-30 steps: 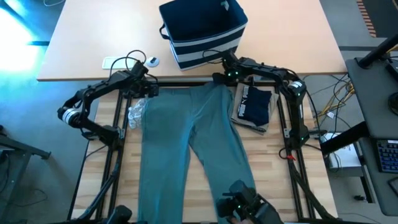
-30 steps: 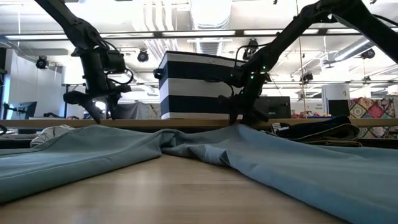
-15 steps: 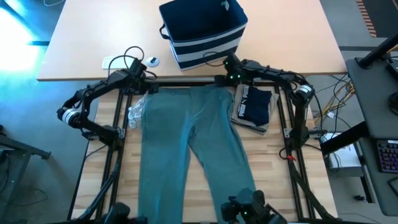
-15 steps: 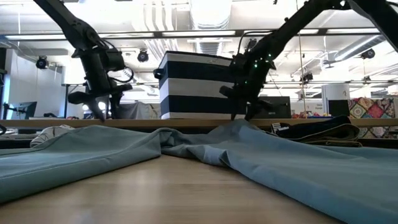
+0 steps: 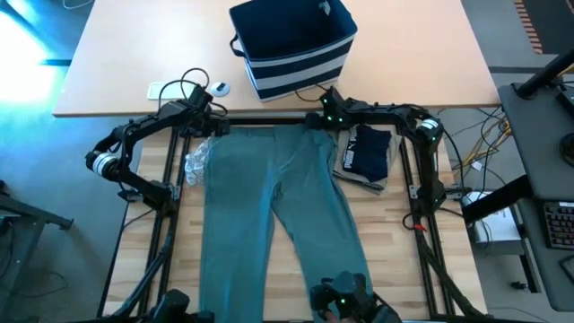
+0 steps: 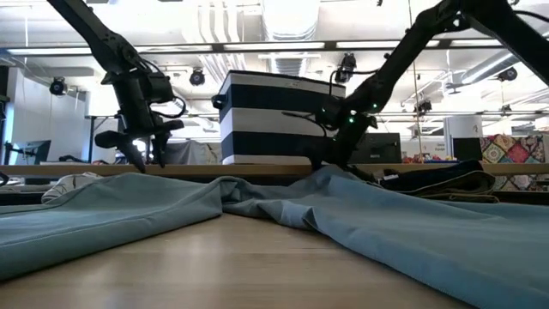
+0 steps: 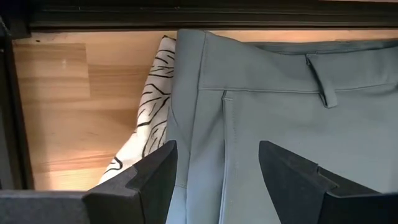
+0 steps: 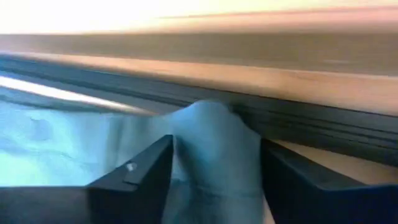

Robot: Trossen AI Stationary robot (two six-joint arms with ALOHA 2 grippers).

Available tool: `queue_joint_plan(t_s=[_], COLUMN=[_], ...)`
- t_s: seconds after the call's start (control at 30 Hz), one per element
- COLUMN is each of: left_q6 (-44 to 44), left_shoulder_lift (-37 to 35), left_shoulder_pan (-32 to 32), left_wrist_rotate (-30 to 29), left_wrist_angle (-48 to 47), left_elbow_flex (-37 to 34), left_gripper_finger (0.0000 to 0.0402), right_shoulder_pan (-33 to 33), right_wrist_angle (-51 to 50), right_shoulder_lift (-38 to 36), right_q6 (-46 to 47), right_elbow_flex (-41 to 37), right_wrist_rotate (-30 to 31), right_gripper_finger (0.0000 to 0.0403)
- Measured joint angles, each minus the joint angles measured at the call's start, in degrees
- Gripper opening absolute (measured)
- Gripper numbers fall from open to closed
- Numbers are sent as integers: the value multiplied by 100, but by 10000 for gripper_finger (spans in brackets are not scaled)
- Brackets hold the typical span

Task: Fold Laundry from Bin
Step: Fold the blue pants

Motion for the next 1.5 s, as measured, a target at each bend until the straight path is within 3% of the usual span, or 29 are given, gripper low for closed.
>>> queue_joint_plan(t_s=[0.1, 0.27, 0.3, 0.47, 0.6, 0.8, 0.9, 1.07, 1.2, 1.37, 1.5], left_q6=[2, 74, 99, 383, 837, 2328, 2858, 2414, 1855, 1982, 1982], left_shoulder_lift=[-6, -56, -80, -122, -113, -105, -65, 282, 730, 1209, 1453], left_shoulder_pan=[0, 0, 1, 32, 172, 291, 289, 525, 743, 730, 723], left_wrist_rotate=[0, 26, 71, 386, 1106, 1484, 1709, 1399, 1534, 1539, 1175], left_wrist_angle=[-8, 22, 21, -147, -165, -181, -186, 17, 575, 970, 1099], left_elbow_flex=[0, 0, 2, 292, 489, 462, 426, 422, 422, 422, 434], left_gripper_finger=[210, 210, 210, 210, 210, 210, 210, 211, 211, 211, 211], right_shoulder_pan=[30, 90, 126, 418, 848, 1431, 1622, 1703, 1713, 1712, 1711], right_wrist_angle=[130, 99, 162, 127, -137, -884, -1067, -1257, -1302, -1342, -1365], right_shoulder_lift=[5, -284, -384, -1108, -1616, -2042, -2057, -1960, -1957, -1959, -1959], right_q6=[-184, -952, -1110, -2484, -4131, -5434, -5538, -5319, -5297, -5291, -5281], right_elbow_flex=[147, 277, 311, 298, 248, 231, 229, 227, 226, 226, 226], right_wrist_rotate=[26, 17, 19, -318, -947, -1301, -1305, -1305, -1299, -1298, -1296], right_gripper_finger=[163, 32, 24, 16, 15, 15, 14, 14, 14, 13, 13])
